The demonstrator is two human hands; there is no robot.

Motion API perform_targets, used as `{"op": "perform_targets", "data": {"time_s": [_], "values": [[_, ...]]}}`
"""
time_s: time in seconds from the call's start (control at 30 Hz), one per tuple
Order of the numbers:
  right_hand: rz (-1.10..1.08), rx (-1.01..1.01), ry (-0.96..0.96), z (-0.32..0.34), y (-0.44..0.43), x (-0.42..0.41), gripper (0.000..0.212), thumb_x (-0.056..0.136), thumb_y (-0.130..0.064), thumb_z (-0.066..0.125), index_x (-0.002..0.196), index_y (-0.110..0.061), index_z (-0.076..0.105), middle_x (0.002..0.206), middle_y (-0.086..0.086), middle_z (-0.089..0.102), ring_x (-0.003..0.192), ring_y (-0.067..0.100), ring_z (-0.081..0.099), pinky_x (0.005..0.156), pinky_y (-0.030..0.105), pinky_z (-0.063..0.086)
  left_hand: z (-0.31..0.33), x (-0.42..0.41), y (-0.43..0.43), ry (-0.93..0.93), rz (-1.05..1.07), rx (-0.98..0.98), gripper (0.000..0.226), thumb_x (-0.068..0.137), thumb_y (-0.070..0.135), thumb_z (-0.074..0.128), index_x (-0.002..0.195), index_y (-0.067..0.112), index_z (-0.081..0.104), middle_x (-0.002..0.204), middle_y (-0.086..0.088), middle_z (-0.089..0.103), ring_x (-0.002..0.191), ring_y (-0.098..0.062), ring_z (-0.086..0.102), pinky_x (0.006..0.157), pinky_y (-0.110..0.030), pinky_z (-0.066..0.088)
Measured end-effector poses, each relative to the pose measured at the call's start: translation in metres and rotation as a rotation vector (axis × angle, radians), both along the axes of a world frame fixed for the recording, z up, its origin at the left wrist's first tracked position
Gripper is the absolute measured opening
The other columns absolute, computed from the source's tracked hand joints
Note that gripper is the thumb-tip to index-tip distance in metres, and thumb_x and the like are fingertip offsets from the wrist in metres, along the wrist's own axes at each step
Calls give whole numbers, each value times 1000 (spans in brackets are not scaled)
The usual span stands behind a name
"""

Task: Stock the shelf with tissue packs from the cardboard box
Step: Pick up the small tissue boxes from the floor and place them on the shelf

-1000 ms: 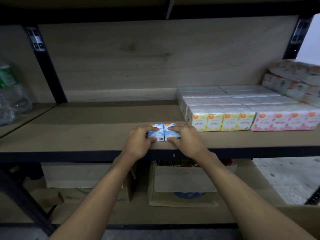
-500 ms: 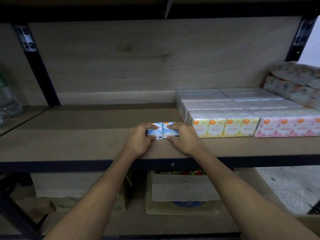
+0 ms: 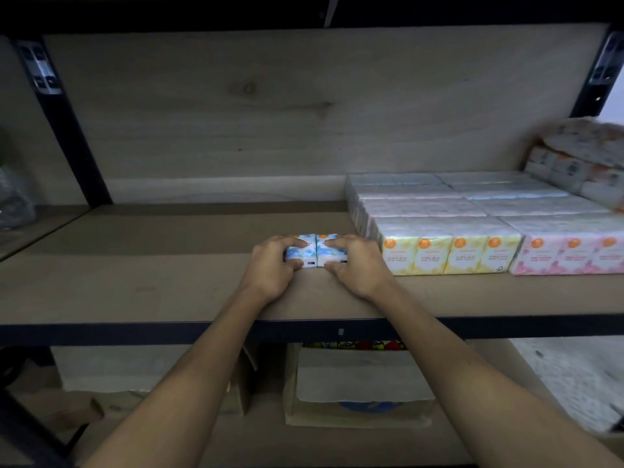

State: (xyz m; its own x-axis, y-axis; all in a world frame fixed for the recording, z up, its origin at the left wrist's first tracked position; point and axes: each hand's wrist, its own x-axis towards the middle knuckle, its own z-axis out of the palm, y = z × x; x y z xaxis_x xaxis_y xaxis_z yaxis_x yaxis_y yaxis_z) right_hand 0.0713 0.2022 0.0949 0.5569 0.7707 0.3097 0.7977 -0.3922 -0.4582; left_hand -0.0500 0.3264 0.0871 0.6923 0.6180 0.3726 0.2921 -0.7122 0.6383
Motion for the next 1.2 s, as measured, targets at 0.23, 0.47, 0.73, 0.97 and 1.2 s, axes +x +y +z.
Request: {"op": "perform_targets", "data": {"time_s": [0.23,0.47,0.73,0.97,1.2], "values": [[-4,11,-16,-1,2,1,49,87,-28,67,134,-18,57,142,5,50,129,19,45,109,23,29,0,1,1,0,-3,19,33,84,7,69,116,17,69,133,-5,58,119,-21,55,106,-30,40],[-7,9,-25,-1,4,3,48,88,-28,67,134,-19,56,142,5,50,128,19,46,109,26,31,-1,1,3,-18,-8,-5,34,84,8,70,116,18,69,132,-4,59,119,-20,55,106,-34,42],[-4,7,-49,-1,4,3,49,88,-29,67,134,-19,56,142,5,50,127,19,46,107,26,32,-1,1,3,-10,0,-13,33,85,9,69,116,19,69,133,-4,57,120,-20,55,106,-34,42],[-6,7,-49,-2,4,3,49,88,-28,66,135,-19,55,142,4,49,128,19,45,108,27,33,0,1,2,17,4,6,34,87,10,68,119,19,67,137,-4,55,123,-21,53,107,-36,41],[2,19,-39,-2,5,4,49,87,-27,67,134,-20,56,143,5,49,128,19,46,108,28,33,0,1,2,-1,-2,5,36,84,8,70,119,18,67,135,-5,56,121,-22,54,107,-36,41]]}}
